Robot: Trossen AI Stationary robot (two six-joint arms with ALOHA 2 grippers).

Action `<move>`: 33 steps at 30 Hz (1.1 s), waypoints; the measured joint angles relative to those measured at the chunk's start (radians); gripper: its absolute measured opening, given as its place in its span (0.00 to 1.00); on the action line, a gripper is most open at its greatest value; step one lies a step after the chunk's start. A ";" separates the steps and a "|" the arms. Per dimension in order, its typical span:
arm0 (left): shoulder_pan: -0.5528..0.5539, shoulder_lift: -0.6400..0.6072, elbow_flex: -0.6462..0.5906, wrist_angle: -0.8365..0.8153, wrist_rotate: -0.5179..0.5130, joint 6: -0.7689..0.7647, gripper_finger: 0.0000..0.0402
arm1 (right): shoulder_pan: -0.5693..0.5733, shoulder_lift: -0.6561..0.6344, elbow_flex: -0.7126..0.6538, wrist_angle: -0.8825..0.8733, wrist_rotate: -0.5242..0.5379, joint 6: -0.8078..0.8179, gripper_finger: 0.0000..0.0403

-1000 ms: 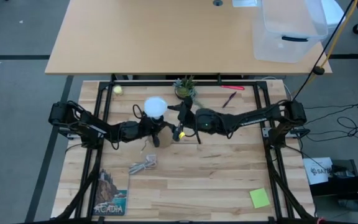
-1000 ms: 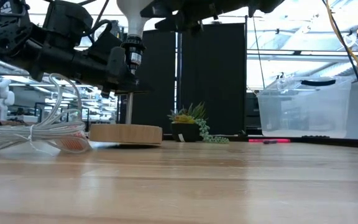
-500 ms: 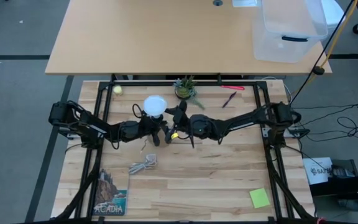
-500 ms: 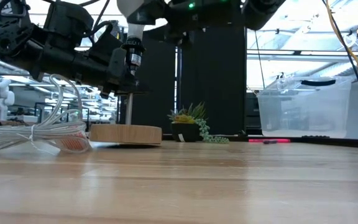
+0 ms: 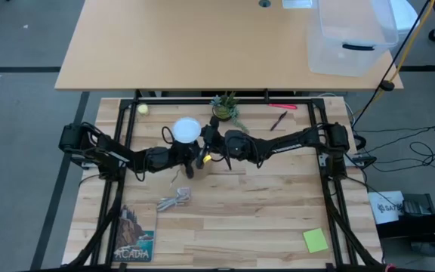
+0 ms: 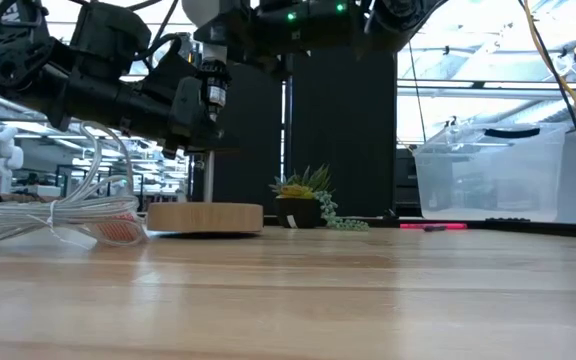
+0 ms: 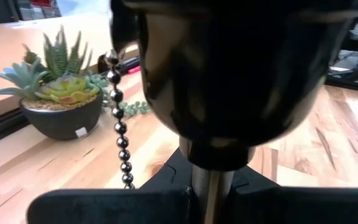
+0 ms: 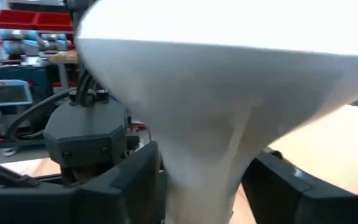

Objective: Screw lightbulb
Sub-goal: Remove the lightbulb from the lamp

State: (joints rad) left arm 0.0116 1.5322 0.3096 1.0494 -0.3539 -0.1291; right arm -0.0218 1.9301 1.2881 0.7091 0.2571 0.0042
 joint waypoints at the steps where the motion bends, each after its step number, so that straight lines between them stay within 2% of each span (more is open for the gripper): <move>1: 0.000 0.000 0.000 -0.002 0.006 0.002 0.06 | -0.004 0.000 0.000 -0.002 -0.019 0.001 0.47; 6: 0.000 0.000 0.000 -0.002 0.046 0.011 0.06 | -0.014 -0.002 0.000 -0.012 -0.085 -0.020 0.38; 15: 0.003 -0.001 -0.003 -0.013 0.132 0.025 0.06 | -0.065 -0.008 0.002 -0.065 -0.298 -0.026 0.42; 23: 0.004 -0.001 -0.002 -0.018 0.274 0.069 0.06 | -0.129 -0.038 0.001 -0.130 -0.594 -0.054 0.40; 28: 0.014 -0.001 0.004 -0.022 0.412 0.104 0.06 | -0.171 -0.041 0.002 -0.129 -0.813 -0.080 0.40; 33: 0.028 -0.001 0.006 -0.018 0.499 0.121 0.06 | -0.192 -0.041 0.002 -0.123 -0.963 -0.138 0.40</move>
State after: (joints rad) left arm 0.0401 1.5314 0.3153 1.0310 0.1453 -0.0077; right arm -0.2139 1.8889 1.2896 0.5856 -0.7055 -0.1340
